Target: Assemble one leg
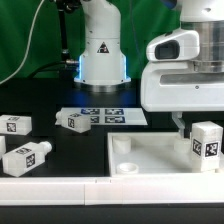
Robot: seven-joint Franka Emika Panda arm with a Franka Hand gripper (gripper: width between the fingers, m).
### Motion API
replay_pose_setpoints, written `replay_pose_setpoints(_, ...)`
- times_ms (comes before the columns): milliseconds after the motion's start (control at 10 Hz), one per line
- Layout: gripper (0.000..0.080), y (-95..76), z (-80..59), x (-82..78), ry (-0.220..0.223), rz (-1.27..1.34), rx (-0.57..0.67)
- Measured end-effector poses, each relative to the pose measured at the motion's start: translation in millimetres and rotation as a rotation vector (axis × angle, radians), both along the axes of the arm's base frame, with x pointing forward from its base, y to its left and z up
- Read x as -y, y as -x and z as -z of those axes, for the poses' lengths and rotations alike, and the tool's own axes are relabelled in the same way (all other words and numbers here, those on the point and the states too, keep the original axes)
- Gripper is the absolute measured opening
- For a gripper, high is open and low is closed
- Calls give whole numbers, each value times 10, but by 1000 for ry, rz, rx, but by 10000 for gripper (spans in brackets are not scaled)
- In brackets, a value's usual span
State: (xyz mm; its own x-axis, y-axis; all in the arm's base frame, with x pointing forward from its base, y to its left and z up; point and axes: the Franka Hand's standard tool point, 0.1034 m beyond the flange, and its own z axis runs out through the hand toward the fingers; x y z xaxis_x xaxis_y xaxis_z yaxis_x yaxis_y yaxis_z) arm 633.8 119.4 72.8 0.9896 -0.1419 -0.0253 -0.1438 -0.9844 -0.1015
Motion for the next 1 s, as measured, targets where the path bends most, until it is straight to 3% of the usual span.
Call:
replay_pose_setpoints(200,649,-56,-5,78,32,-342,46)
replay_pose_setpoints(400,649,-54,-3,79,32,-313,43)
replay_pose_setpoints(500,553,-54,-2,80,32,-307,43)
replay_pose_setpoints(600,370,-53,-2,79,31,-253,38)
replay_pose_setpoints(700,370,-53,-2,78,32,-187,32)
replay_pose_setpoints(800,284,-54,-1,79,32,-105,25)
replay_pose_setpoints(1000,284,-66,0,83,32,102,17)
